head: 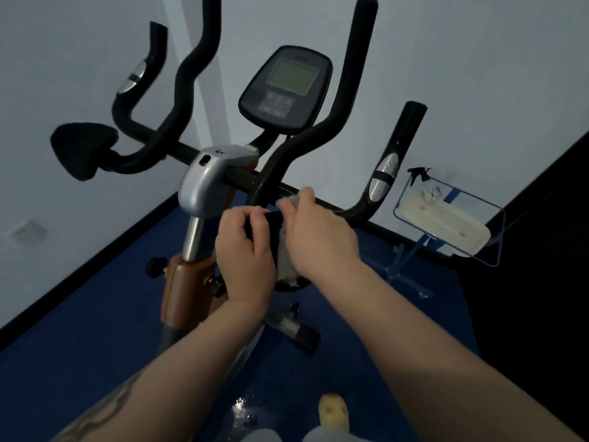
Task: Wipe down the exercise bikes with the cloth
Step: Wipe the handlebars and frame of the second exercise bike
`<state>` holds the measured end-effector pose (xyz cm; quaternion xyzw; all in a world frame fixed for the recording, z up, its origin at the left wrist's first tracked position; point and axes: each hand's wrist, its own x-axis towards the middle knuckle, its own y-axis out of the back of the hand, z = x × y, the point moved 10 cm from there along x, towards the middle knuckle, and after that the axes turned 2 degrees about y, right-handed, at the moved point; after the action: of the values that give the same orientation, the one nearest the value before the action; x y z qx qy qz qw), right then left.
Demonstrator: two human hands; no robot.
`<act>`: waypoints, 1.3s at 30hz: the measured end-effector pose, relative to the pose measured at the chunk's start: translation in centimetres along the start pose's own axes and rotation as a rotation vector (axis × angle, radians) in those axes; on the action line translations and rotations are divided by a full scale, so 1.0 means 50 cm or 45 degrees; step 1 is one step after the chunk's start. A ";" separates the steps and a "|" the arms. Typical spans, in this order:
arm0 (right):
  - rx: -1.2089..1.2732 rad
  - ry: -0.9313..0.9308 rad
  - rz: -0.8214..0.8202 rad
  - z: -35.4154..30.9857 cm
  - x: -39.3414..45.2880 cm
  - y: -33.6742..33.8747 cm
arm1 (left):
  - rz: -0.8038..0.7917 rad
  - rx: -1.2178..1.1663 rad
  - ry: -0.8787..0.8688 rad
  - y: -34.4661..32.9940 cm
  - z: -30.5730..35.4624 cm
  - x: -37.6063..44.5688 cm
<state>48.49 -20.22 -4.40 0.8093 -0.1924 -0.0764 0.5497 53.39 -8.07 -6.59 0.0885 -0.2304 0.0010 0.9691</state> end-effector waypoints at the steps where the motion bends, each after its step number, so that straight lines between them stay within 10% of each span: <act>1: 0.041 0.032 0.017 0.001 -0.008 -0.001 | -0.004 -0.014 0.015 0.000 0.000 -0.001; 9: 0.221 0.160 -0.138 -0.015 0.017 -0.005 | 0.013 0.284 -0.080 0.008 0.043 0.003; 16: 0.135 0.393 0.440 0.088 -0.009 0.203 | 0.079 0.651 -0.052 0.012 0.067 0.009; 20: -0.468 0.730 0.017 0.078 0.002 0.114 | 0.108 0.869 -0.070 -0.021 0.094 0.008; 32: -0.372 0.800 -0.356 -0.020 0.141 -0.050 | 0.268 0.861 -0.094 -0.008 0.092 -0.002; 39: -0.496 0.956 -0.132 0.027 0.080 -0.009 | 0.277 0.845 -0.039 -0.005 0.085 -0.001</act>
<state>51.82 -22.83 -4.99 0.6706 0.0802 0.1611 0.7197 51.44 -9.05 -2.92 0.3735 -0.2402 0.1778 0.8782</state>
